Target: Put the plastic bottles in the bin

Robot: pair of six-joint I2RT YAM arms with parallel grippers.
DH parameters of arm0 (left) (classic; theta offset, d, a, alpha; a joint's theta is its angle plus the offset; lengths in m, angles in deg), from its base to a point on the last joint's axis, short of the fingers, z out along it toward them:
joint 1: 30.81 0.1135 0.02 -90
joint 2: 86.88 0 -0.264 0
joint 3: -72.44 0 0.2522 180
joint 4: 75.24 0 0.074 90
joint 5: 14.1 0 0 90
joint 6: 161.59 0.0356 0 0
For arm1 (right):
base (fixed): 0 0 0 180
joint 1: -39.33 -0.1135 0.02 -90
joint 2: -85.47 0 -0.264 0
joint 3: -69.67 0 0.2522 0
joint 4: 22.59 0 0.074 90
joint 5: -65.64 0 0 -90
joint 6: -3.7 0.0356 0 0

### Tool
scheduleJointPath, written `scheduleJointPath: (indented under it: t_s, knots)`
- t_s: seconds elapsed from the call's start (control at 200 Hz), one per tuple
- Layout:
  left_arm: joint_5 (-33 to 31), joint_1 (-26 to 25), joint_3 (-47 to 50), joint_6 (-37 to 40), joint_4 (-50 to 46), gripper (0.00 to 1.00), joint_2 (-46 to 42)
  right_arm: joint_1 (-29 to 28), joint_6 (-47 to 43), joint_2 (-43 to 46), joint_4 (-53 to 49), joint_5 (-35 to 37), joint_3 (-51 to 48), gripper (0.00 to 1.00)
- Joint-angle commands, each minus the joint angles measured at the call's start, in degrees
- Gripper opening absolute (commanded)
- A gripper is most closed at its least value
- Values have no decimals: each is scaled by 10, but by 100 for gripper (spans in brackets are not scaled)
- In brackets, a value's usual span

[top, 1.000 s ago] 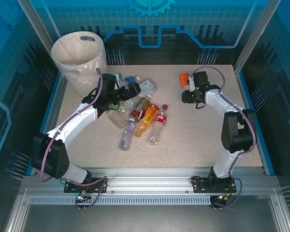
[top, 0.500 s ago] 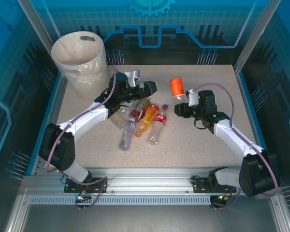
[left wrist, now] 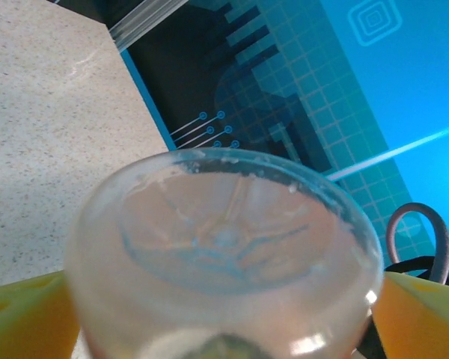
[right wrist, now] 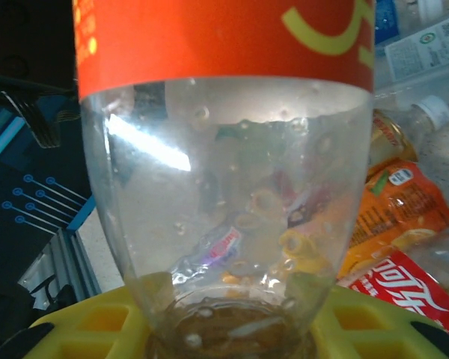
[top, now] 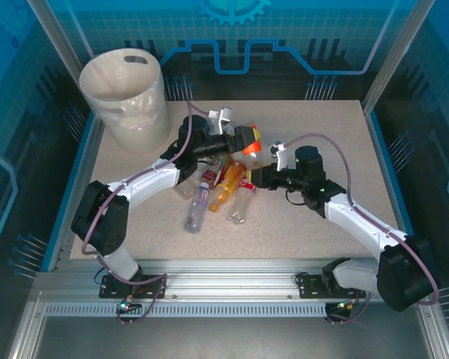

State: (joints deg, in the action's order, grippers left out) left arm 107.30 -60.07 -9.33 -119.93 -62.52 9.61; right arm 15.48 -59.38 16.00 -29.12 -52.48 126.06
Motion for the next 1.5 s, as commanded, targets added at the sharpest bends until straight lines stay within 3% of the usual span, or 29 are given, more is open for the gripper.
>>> scheduleJointPath:
  t_s: [0.0,0.17,0.43,0.765,0.895,1.181,1.496]
  knots:
    - [34,-9,-1,-6,54,88,4,-11,14,-5,35,-25,12,33]
    - [42,-16,6,-8,88,71,10,-13,2,-17,14,-60,33,36]
    - [6,-16,-6,-11,70,62,20,-13,0,-9,-5,-55,40,49]
    - [-66,-14,10,7,30,56,0,-13,-21,27,-91,-23,67,82]
    - [-94,-12,15,24,9,56,-14,-12,-12,54,-112,16,71,100]
    - [-151,17,13,76,-66,56,-55,-12,8,114,-154,140,73,100]
    - [-281,64,-48,220,-262,56,-134,-12,0,130,-167,186,74,100]
